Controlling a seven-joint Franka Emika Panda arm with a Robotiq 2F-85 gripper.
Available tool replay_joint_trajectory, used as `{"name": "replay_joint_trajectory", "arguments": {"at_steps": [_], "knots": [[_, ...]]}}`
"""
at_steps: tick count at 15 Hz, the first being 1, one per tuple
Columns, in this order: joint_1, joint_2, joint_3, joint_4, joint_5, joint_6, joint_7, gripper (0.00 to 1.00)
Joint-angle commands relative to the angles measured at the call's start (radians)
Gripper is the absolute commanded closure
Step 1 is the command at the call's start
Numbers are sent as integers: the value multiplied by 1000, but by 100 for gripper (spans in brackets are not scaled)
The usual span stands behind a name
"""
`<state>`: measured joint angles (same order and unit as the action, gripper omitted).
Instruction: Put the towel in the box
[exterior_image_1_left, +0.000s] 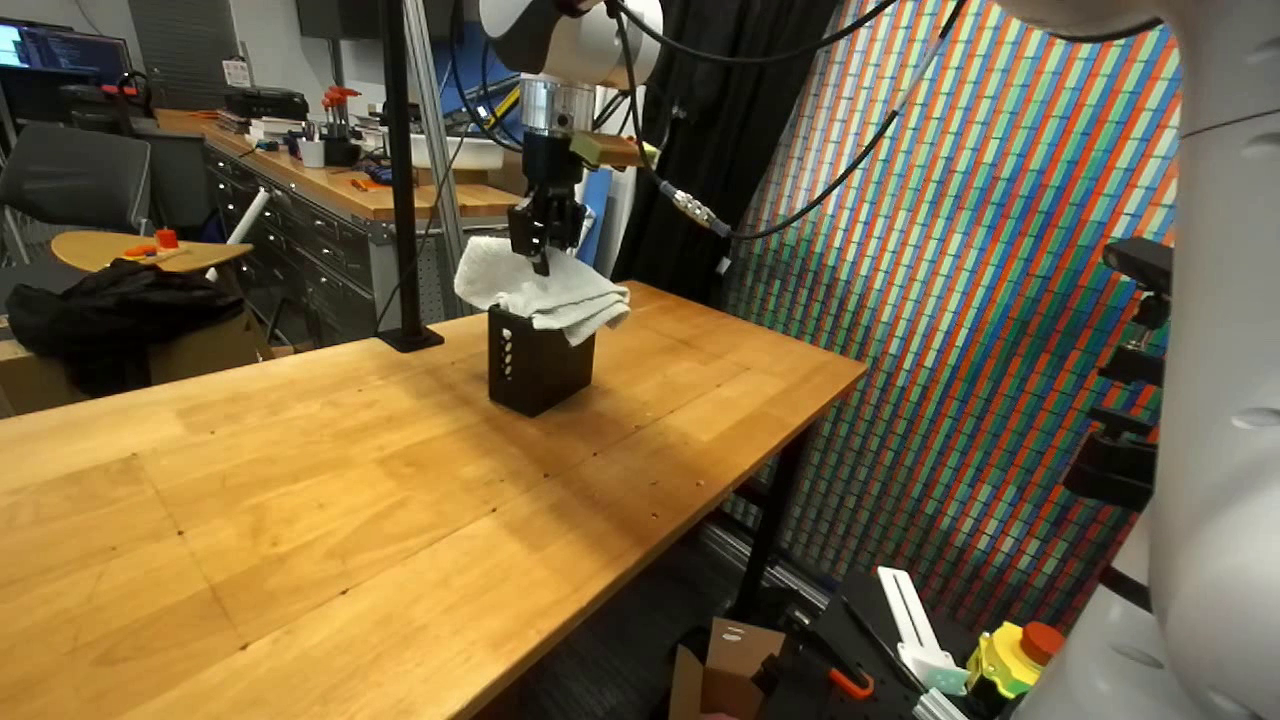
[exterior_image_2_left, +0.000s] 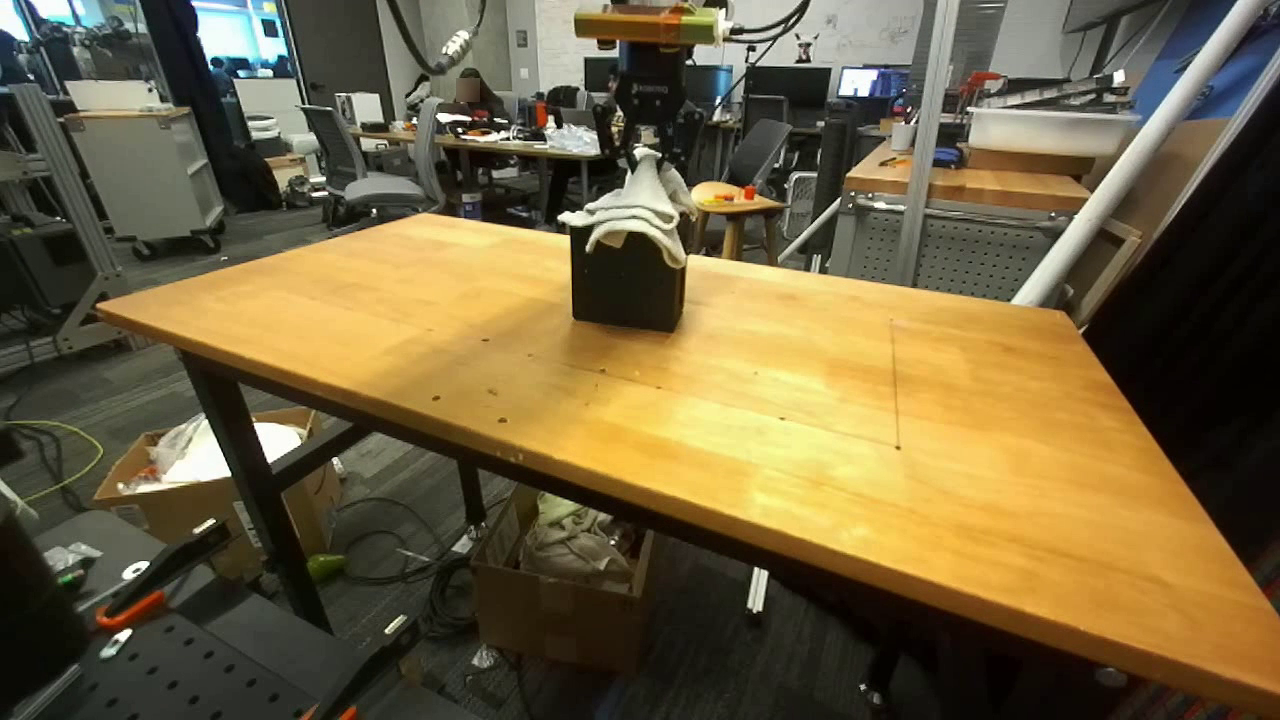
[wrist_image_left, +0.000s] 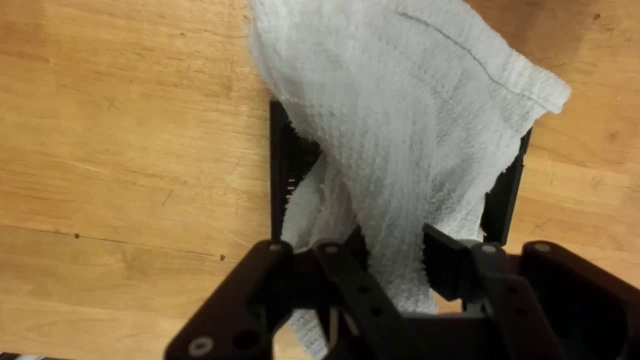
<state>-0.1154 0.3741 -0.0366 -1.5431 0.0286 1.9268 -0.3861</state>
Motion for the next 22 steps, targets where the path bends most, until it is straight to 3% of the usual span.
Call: {"name": "replay_joint_trajectory", "arguments": {"at_steps": [1,22], "knots": [[-22,19,24,8,64,-10,-8,96],[-54,69,35,-38,136,-28,-38,96]]}}
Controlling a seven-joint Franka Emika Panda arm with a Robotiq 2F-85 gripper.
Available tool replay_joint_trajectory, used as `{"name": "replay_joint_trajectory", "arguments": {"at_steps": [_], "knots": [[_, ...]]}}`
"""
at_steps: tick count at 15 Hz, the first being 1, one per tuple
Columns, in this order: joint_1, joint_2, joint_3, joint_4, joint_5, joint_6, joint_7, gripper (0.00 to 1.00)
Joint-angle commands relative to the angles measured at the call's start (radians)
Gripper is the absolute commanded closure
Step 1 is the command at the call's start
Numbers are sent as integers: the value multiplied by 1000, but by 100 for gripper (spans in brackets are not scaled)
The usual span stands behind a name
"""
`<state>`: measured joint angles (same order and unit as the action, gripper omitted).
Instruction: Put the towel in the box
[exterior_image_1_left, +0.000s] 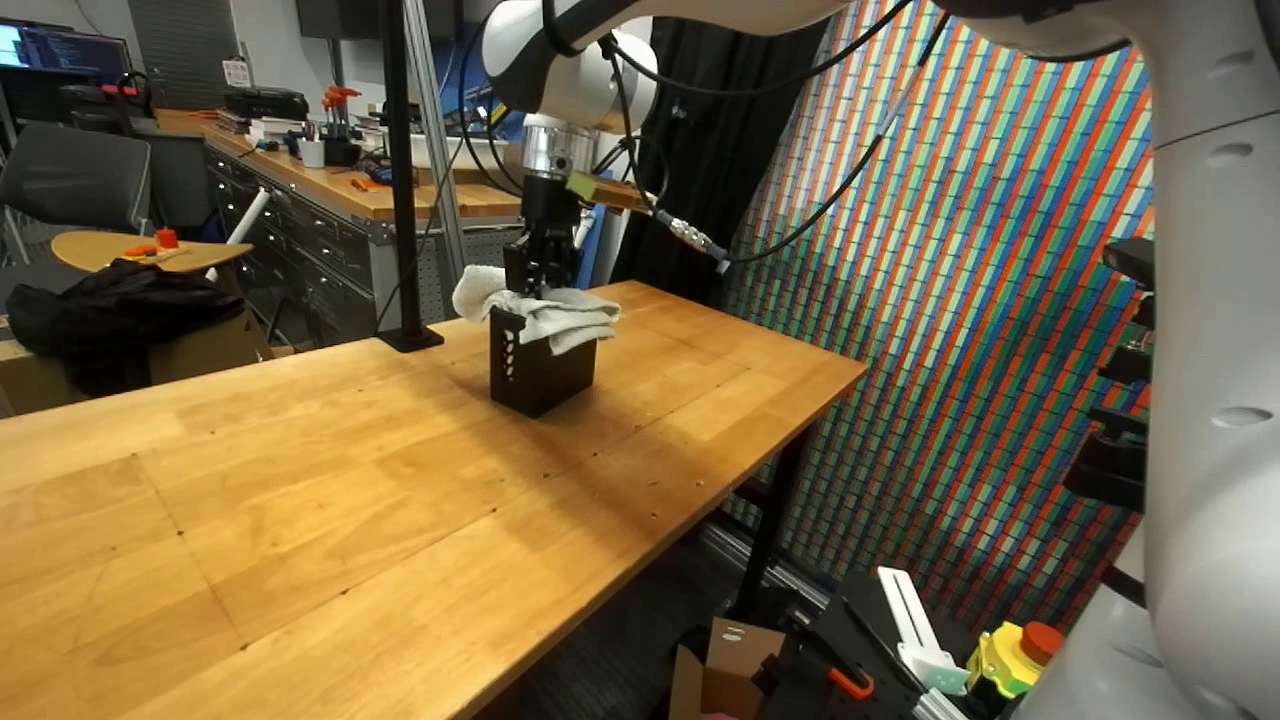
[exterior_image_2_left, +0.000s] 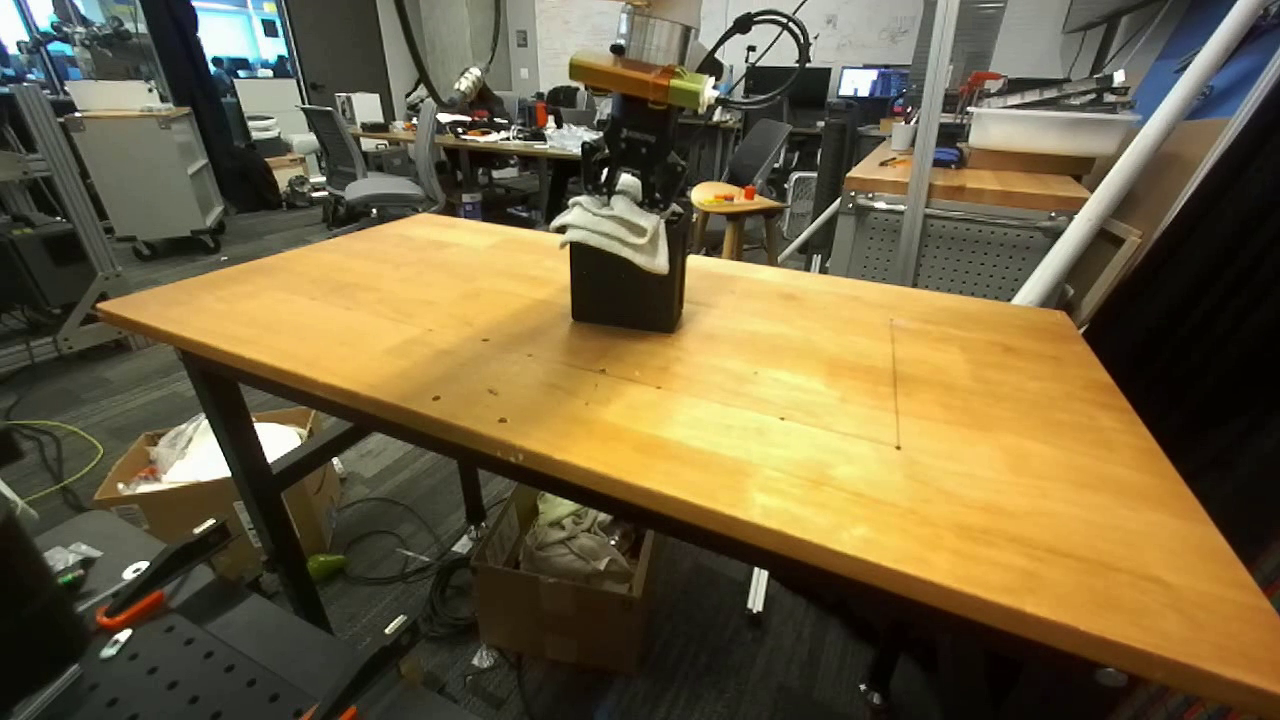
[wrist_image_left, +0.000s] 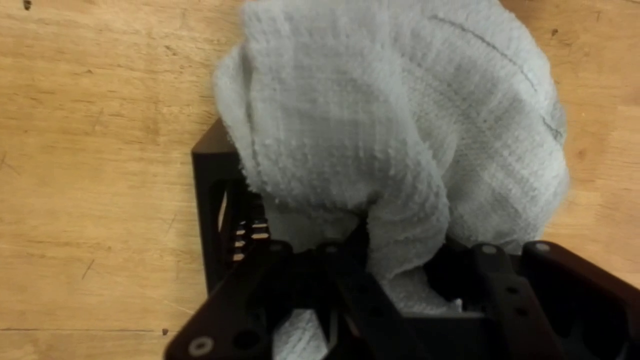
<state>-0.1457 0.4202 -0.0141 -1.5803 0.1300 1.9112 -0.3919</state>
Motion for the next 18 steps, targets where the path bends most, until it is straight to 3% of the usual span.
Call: {"name": "replay_joint_trajectory", "arguments": {"at_steps": [1,15,16,17,18], "knots": [[-27,26,13,1,43,-12,-37,96],[-45,49,7,10,63,-33,-74,96],[-44,39,5,7,60,-31,-69,92],[-42,29,4,4,58,-29,-65,59],[-40,18,4,1,56,-27,-61,59]]}}
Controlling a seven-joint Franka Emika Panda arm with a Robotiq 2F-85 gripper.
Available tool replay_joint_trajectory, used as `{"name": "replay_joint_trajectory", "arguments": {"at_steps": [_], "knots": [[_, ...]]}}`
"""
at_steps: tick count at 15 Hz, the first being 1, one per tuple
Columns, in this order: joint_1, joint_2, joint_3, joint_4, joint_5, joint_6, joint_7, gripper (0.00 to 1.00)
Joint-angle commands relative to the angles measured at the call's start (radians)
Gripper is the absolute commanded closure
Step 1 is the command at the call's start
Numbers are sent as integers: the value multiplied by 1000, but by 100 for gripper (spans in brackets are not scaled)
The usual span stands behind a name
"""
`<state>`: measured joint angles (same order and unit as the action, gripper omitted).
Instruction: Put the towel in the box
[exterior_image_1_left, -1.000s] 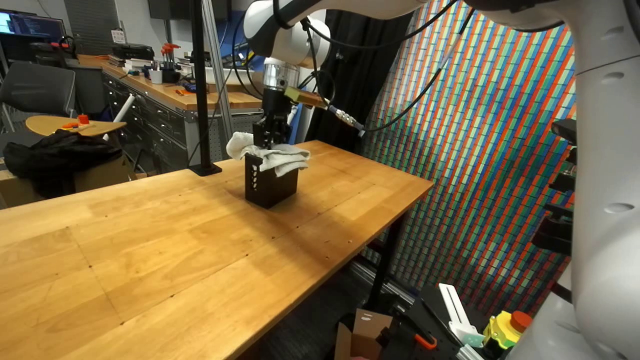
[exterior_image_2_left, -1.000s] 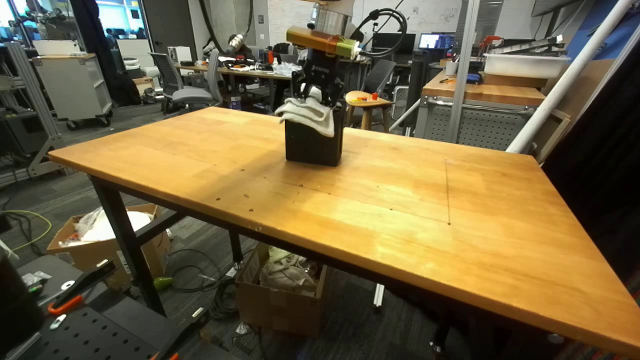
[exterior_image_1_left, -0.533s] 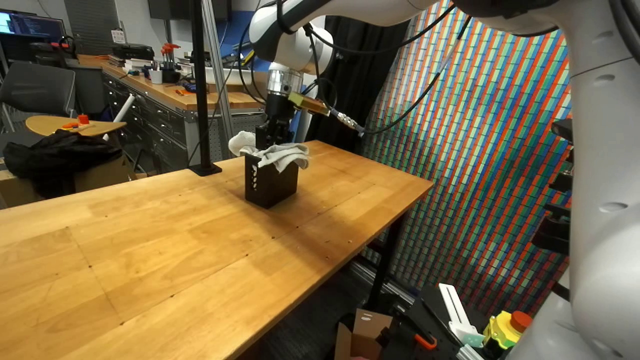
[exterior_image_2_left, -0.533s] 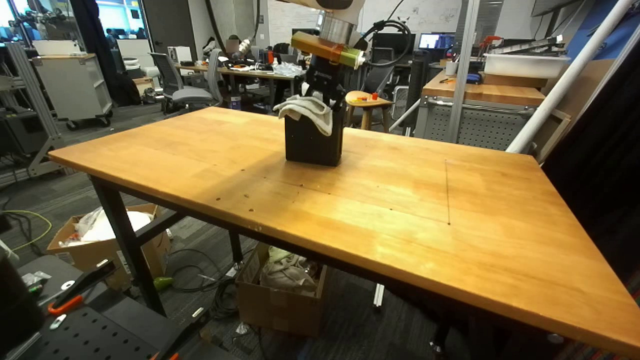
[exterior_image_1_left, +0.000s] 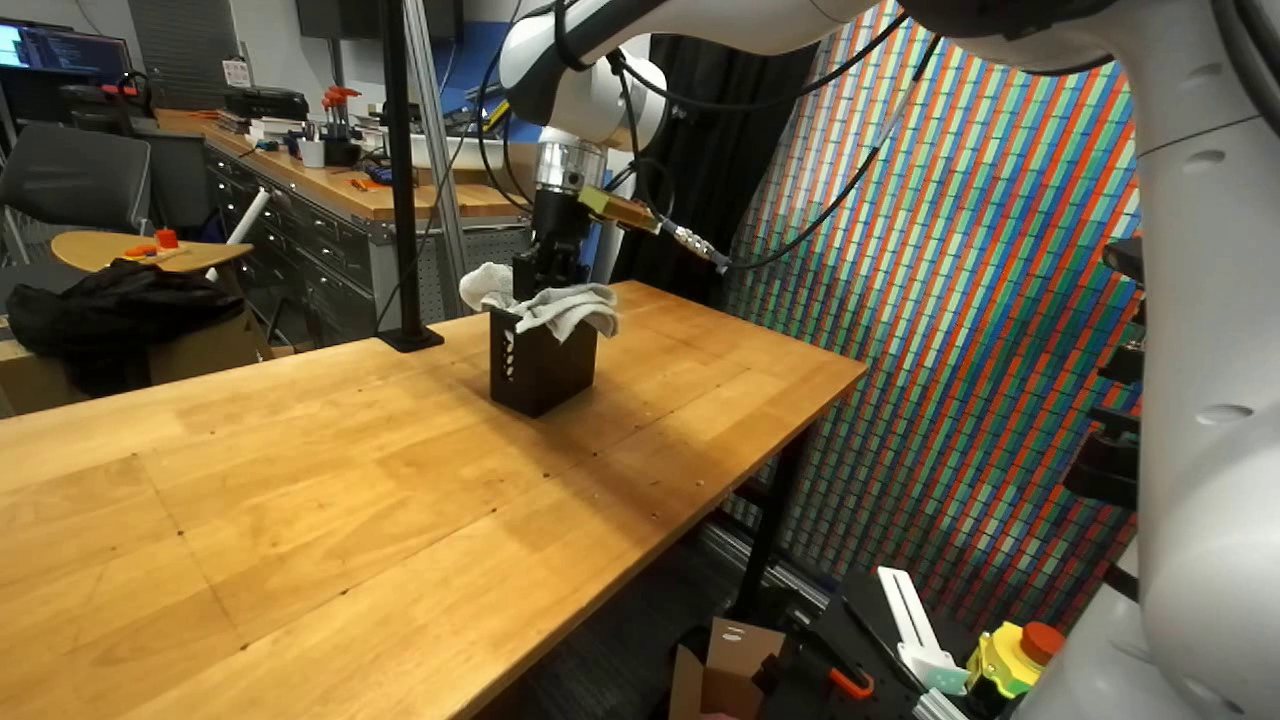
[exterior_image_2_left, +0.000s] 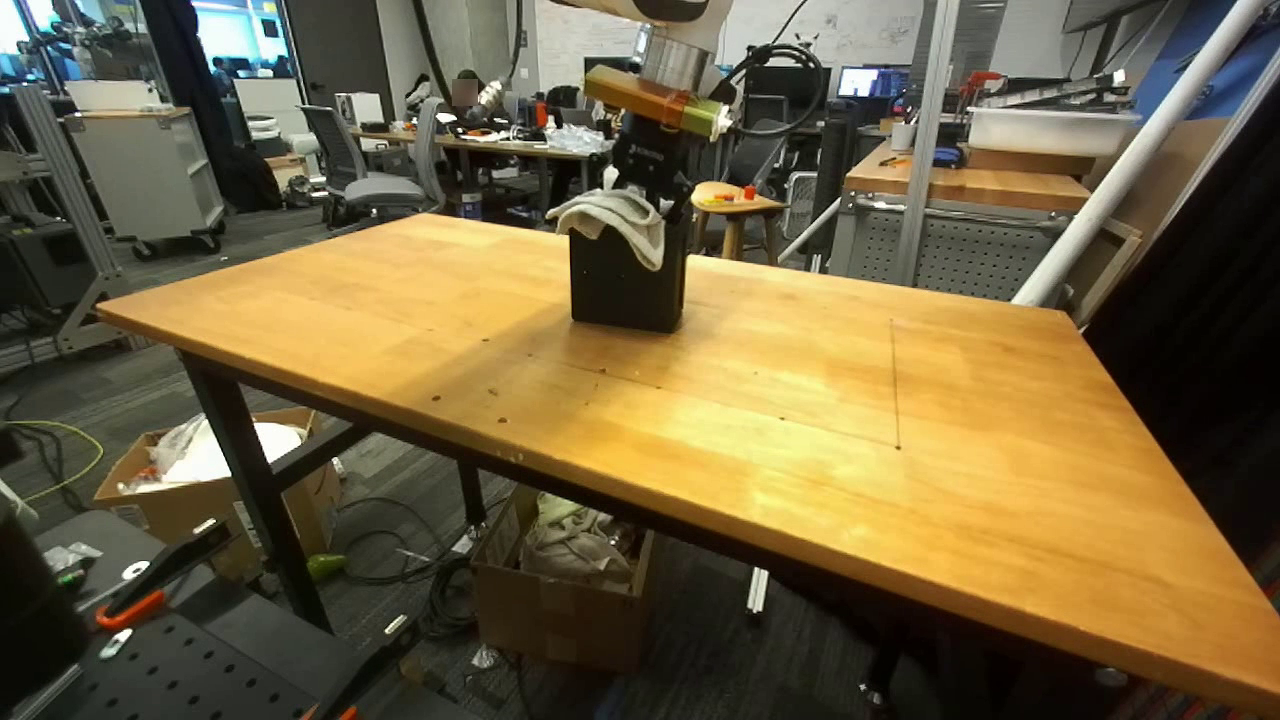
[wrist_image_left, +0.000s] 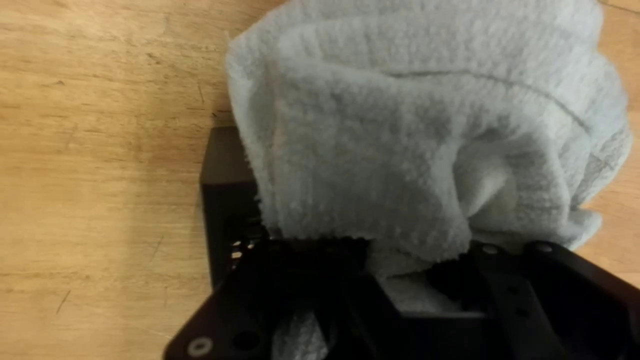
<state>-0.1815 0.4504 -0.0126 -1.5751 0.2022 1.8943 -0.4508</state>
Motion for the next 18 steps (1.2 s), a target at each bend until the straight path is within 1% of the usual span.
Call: {"name": "replay_joint_trajectory", "arguments": {"at_steps": [1,2,4,6,7,8,9,13,14,15,16,18], "knots": [[-4,-19,2,-5,-17,-11,-1,54],[-2,-26,2,-6,-19,-10,2,45],[2,-46,2,-7,-24,-12,4,30],[7,-64,3,-10,-32,-13,5,16],[11,-72,3,-11,-40,-14,7,8],[15,-80,3,-12,-48,-15,7,2],[19,-89,2,-13,-58,-14,8,0],[41,-129,0,-16,-113,-17,11,0],[48,-141,-2,-16,-134,-16,12,1],[54,-152,-3,-17,-155,-16,13,23],[60,-166,-4,-21,-177,-13,13,25],[69,-190,-5,-27,-214,-4,15,41]]}}
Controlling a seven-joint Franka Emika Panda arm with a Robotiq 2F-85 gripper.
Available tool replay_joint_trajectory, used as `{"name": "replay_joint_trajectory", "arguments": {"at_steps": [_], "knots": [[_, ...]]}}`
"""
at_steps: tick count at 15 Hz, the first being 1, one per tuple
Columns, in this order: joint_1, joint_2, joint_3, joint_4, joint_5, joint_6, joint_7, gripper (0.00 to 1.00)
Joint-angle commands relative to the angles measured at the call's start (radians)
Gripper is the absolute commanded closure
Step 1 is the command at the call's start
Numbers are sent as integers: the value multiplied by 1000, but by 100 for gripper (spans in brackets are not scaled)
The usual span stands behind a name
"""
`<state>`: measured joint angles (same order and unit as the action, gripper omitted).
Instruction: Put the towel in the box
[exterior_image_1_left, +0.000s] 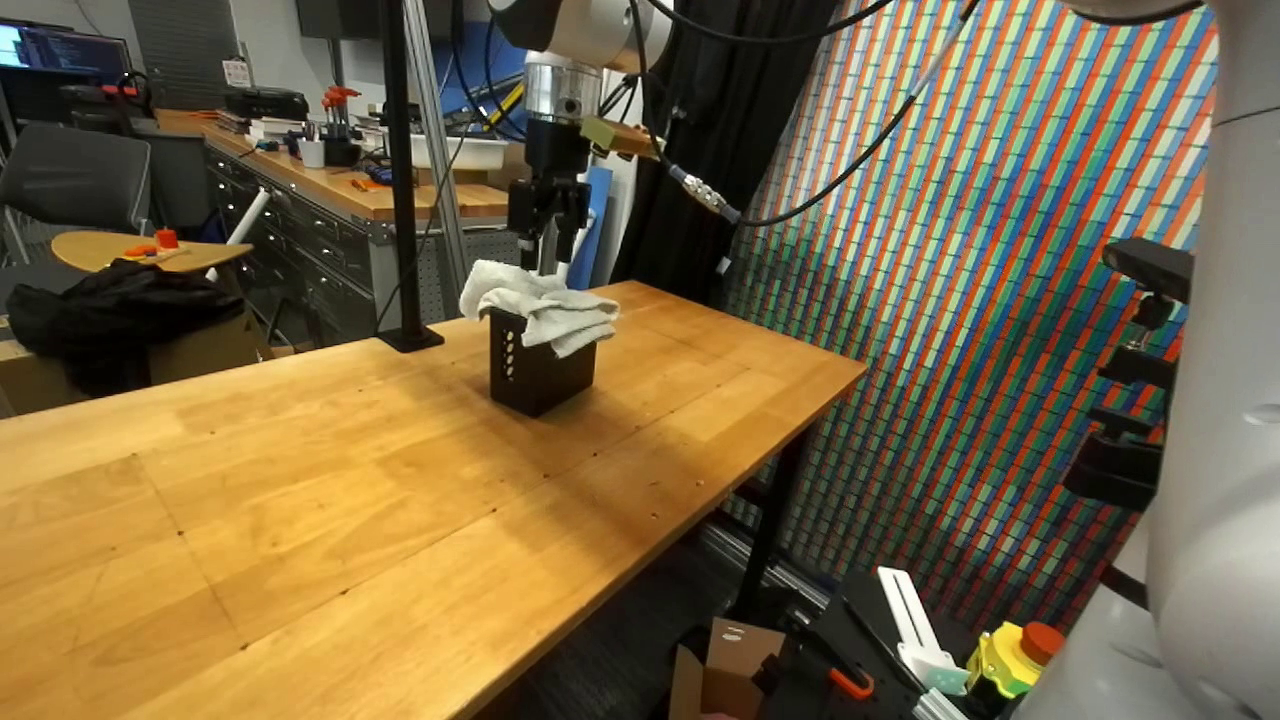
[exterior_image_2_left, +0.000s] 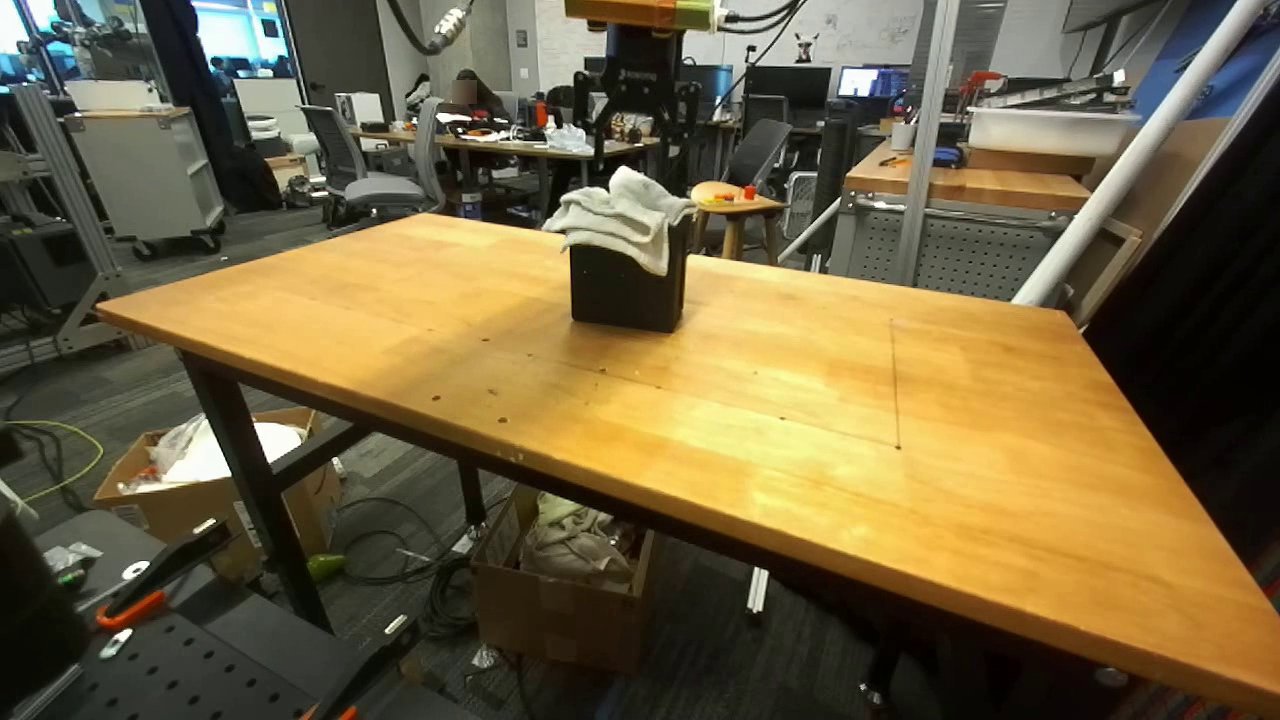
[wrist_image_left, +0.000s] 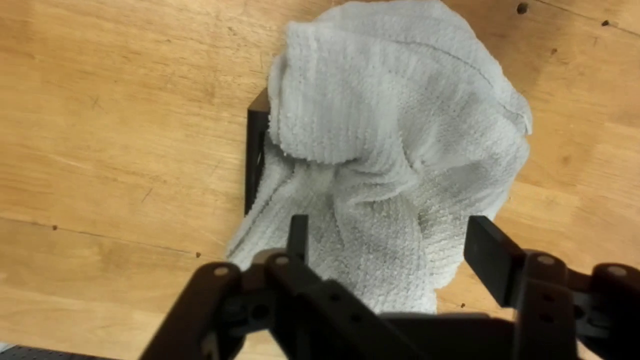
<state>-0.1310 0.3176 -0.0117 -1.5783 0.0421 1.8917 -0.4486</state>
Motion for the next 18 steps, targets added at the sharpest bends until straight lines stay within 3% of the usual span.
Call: {"name": "replay_joint_trajectory", "arguments": {"at_steps": [1,7,8,18], "knots": [[21,-67,-5,-26,-66,2,13,49],[33,-72,2,-38,-70,18,8,95],[35,-69,3,-42,-71,19,7,99],[17,1,3,-49,-38,38,-18,100]]}}
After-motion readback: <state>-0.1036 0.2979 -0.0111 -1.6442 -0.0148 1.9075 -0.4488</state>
